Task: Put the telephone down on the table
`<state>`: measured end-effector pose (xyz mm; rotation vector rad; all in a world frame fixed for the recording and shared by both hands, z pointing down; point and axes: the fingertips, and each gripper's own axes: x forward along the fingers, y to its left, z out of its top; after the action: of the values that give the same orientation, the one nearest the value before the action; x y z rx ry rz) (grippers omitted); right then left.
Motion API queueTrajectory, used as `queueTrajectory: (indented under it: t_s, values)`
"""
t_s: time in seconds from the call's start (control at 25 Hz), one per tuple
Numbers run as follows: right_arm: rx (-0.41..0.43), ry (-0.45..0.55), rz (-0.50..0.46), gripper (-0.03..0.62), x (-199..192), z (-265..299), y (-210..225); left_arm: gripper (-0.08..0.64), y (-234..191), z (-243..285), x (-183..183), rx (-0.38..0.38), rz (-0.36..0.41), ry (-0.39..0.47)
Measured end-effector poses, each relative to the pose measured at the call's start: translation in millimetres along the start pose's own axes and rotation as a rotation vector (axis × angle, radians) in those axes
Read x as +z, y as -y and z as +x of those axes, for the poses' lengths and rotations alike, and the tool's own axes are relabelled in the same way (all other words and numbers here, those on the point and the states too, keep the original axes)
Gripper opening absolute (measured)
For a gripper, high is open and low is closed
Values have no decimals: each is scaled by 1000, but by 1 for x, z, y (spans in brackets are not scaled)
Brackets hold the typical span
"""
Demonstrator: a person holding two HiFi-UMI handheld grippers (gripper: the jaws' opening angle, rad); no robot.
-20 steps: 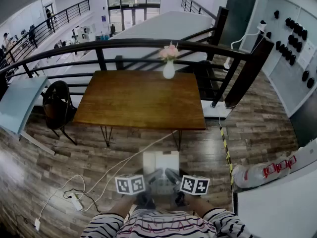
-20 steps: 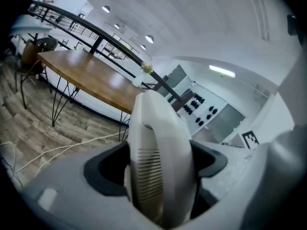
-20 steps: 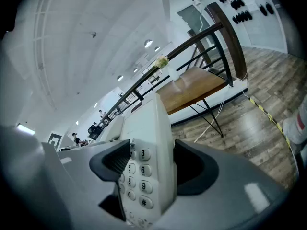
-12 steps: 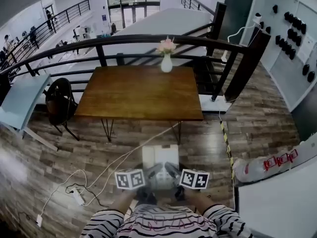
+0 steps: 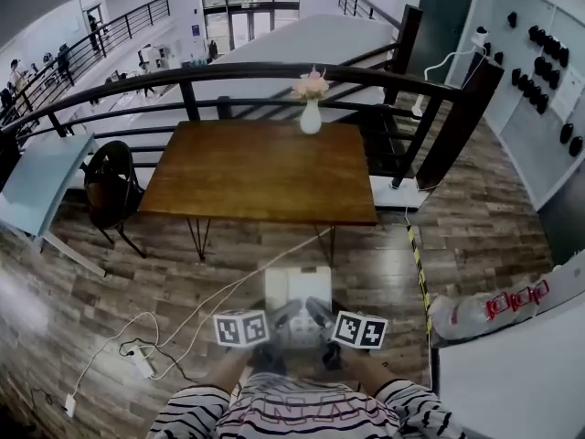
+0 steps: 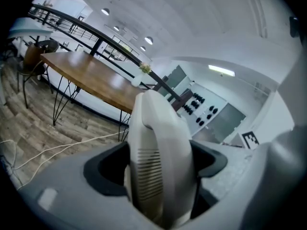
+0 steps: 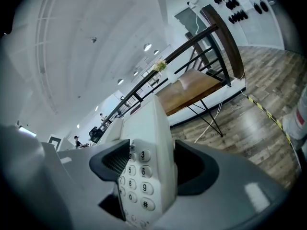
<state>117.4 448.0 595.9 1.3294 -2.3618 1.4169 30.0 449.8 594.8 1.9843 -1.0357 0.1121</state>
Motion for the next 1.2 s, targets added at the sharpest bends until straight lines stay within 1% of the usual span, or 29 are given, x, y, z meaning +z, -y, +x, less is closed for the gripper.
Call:
queueTrajectory:
  t_s: [0.24, 0.4, 0.6, 0.88, 1.04, 1.2]
  values:
    - [-15, 24, 19, 291, 37, 49, -11, 394, -28, 19, 55, -36, 9, -22]
    - [-29, 48, 22, 291, 65, 91, -24, 394, -62, 28, 98, -21, 30, -47]
    - [-42, 72, 45, 291, 94, 138, -35, 393, -89, 42, 149, -53, 38, -54]
    - [-63, 79, 58, 291, 126, 182, -37, 393, -116, 65, 194, -67, 33, -72]
    - [-59, 69, 56, 291, 149, 198, -25, 391, -122, 88, 211, -55, 26, -67]
    - [-44, 57, 50, 291, 179, 214, -7, 391, -124, 118, 231, -35, 21, -56]
